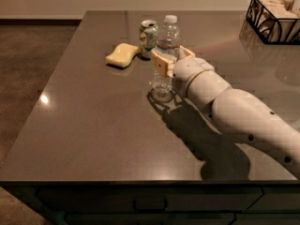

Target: Place water bottle upright

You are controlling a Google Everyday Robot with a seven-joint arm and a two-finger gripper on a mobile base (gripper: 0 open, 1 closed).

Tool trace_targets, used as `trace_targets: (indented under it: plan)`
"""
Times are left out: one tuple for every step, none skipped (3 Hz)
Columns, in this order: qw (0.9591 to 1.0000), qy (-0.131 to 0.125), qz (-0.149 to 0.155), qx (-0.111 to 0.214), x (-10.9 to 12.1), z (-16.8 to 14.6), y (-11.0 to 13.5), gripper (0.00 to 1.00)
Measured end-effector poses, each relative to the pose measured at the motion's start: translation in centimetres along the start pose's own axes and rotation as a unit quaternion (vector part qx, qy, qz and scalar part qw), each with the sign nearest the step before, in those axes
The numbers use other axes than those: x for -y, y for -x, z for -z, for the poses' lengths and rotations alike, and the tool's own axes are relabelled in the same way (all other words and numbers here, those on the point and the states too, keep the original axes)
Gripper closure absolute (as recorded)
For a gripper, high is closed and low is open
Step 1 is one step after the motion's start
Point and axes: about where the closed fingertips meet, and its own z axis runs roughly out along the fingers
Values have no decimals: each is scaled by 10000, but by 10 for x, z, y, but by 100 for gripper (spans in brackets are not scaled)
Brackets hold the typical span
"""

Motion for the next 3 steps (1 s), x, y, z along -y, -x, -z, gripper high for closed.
trace_targets:
  plan:
    - [9999,-81,62,82,0,0,-4,100]
    - [9997,-140,151,141,-1,-1,-8,100]
    - [9988,-280,322,233,-3,-3,-13,82]
